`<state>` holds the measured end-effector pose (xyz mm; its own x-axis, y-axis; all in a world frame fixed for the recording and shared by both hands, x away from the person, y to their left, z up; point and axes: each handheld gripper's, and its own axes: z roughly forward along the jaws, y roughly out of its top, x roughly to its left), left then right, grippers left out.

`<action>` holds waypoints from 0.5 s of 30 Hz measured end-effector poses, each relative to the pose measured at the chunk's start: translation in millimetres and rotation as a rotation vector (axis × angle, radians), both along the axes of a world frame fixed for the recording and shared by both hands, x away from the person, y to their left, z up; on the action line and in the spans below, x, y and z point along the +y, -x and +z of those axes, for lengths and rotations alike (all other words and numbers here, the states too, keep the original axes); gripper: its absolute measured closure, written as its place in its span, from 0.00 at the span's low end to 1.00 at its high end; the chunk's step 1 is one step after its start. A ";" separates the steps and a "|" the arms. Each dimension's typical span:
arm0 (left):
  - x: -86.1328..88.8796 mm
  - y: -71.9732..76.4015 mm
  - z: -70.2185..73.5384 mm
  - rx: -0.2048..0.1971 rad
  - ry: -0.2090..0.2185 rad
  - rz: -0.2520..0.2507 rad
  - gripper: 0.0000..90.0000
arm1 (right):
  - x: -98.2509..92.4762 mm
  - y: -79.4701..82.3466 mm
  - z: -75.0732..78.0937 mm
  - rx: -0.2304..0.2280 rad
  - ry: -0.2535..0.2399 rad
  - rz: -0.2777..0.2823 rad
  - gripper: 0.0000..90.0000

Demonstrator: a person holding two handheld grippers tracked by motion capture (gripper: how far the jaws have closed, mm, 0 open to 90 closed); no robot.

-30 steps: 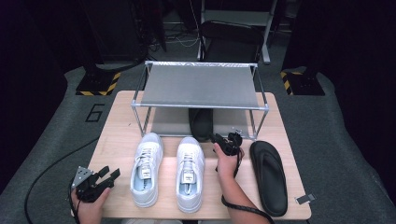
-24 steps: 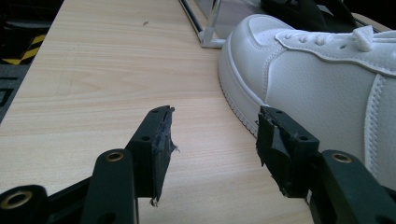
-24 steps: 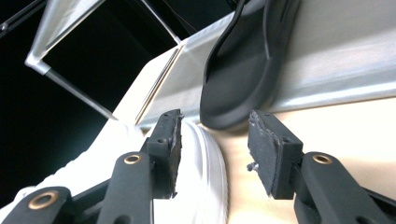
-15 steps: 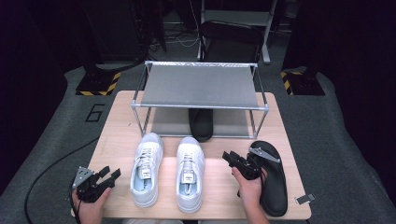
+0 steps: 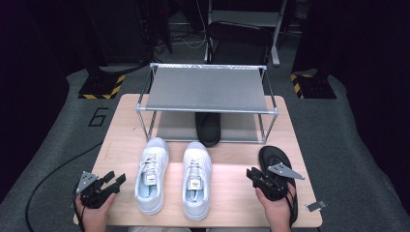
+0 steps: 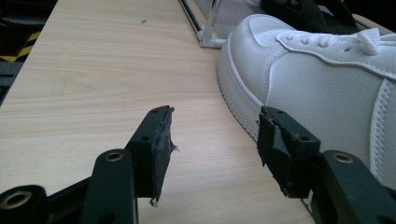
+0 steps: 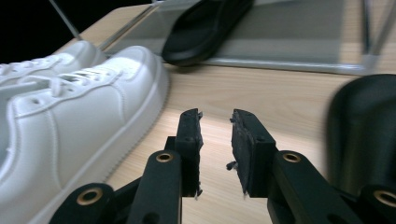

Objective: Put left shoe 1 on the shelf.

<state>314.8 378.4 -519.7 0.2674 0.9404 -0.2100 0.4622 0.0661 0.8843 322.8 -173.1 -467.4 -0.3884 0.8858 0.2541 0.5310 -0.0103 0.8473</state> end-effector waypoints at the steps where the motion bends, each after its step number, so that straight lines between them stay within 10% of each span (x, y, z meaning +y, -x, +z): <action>1: -0.4 -0.6 0.0 0.006 0.000 -0.002 0.50 | -3.9 2.3 -1.3 0.004 0.000 -0.009 0.80; 15: -6.2 -7.3 0.4 -0.001 -0.001 -0.014 0.50 | -42.1 28.3 -21.4 0.040 0.053 -0.170 0.72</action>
